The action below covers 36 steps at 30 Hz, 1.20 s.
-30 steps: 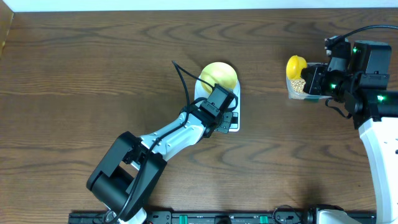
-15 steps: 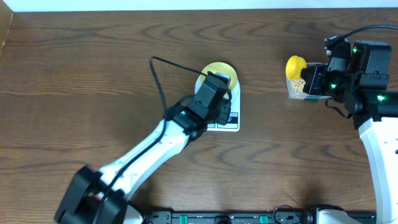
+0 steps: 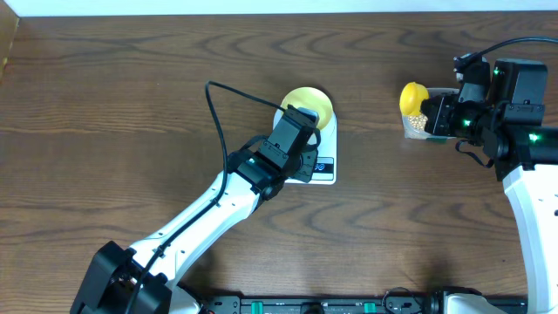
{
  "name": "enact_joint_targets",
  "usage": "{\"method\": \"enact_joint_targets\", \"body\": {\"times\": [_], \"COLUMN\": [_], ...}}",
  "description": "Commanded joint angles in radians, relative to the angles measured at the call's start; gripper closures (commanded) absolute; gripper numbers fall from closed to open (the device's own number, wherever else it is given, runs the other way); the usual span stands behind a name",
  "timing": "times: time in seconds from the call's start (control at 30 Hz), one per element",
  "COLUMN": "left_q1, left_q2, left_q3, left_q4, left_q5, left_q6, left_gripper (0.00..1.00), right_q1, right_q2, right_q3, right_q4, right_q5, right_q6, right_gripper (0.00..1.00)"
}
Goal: Scoop item into bowl and weigh 50g on scale
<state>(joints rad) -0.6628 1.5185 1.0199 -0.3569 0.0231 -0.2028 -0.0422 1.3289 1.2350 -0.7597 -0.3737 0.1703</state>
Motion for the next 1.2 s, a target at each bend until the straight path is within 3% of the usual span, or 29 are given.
{"method": "enact_joint_targets", "body": {"times": [0.0, 0.4, 0.77, 0.9, 1.17], "left_q1": [0.003, 0.043, 0.321, 0.399, 0.415], "left_q2": [0.002, 0.002, 0.006, 0.029, 0.067], "left_q3": [0.011, 0.011, 0.012, 0.028, 0.041], "left_q4": [-0.009, 0.066, 0.629, 0.7, 0.703], "left_q5": [-0.018, -0.145, -0.158, -0.179, -0.182], "left_q6": [0.08, 0.176, 0.151, 0.1, 0.096], "left_gripper": [0.92, 0.92, 0.92, 0.92, 0.7], "right_q1": [-0.005, -0.005, -0.005, -0.01, -0.057], "right_q2": [-0.001, -0.001, -0.001, -0.001, -0.001], "right_q3": [0.012, 0.012, 0.012, 0.012, 0.012], "right_q4": [0.0, 0.057, 0.236, 0.259, 0.259], "right_q5": [-0.014, -0.006, 0.075, 0.121, 0.132], "right_q6": [-0.026, -0.03, -0.063, -0.063, -0.063], "right_gripper": [0.99, 0.99, 0.99, 0.99, 0.99]}}
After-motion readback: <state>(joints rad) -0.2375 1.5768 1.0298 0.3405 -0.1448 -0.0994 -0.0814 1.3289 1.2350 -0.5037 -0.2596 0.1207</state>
